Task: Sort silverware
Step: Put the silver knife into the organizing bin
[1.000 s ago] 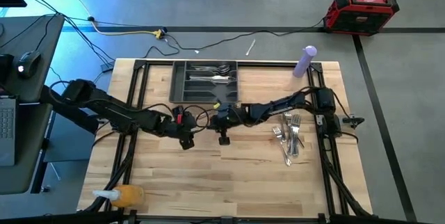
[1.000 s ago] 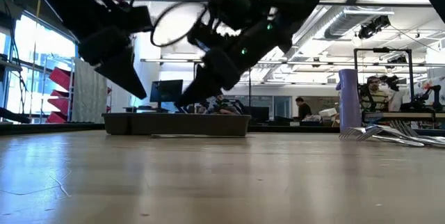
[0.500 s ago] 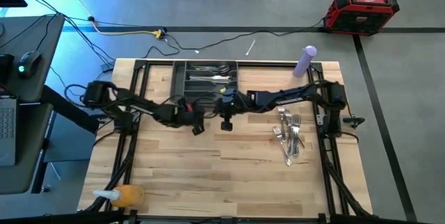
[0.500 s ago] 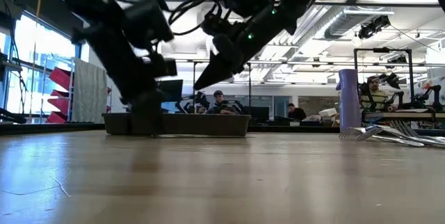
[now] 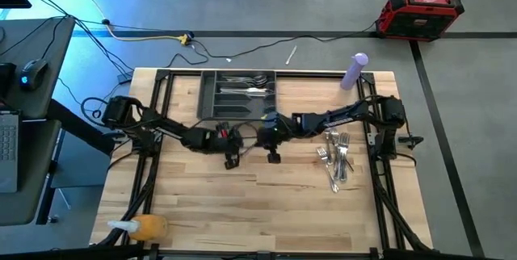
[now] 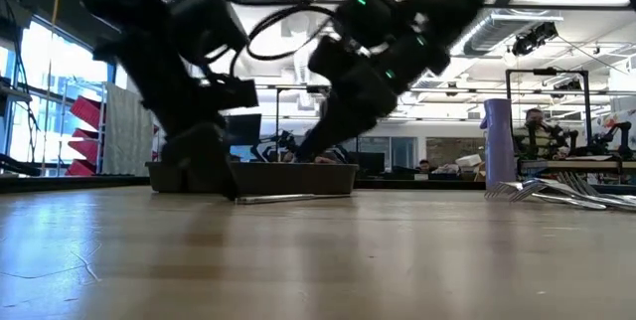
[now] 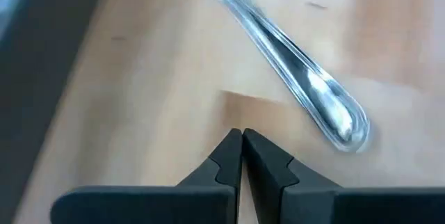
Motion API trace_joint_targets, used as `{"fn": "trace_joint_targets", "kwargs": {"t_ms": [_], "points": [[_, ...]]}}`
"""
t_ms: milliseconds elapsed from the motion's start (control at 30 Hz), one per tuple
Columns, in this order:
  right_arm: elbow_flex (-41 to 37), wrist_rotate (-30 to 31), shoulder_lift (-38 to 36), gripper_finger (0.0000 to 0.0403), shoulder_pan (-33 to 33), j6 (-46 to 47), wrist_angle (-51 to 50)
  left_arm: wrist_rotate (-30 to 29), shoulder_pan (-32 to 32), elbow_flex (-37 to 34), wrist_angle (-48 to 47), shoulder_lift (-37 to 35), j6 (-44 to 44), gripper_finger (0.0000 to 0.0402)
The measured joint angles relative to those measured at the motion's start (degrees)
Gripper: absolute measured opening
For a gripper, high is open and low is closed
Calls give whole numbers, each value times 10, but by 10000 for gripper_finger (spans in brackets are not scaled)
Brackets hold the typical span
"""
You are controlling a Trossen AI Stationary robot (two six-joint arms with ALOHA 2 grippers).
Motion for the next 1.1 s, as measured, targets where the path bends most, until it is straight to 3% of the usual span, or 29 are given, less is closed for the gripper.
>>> {"fn": "trace_joint_targets", "kwargs": {"t_ms": [167, 333, 500, 667, 833, 933, 1100], "points": [[-87, -18, 0, 0, 2, -18, 160, -60, -53, -1, -13, -6, -27, 1], [-90, 90, -3, 0, -14, 14, 126, -60, -54, -5, 61, -26, -36, 0], [-86, 182, -9, 0, -20, 42, 105, -2, -20, -2, 208, -11, -2, 0], [-85, 185, -42, 0, -20, 42, 90, 8, 15, -3, 217, 17, -15, 0], [-85, 188, -72, 0, -20, 42, 66, 122, 22, 5, 228, 48, -32, 0], [-85, 147, -75, 0, -20, 31, 53, 149, 4, 10, 215, 51, -41, 0], [-86, -51, -52, 0, -18, -16, 57, 155, -39, 10, 145, 26, -42, 0]]}}
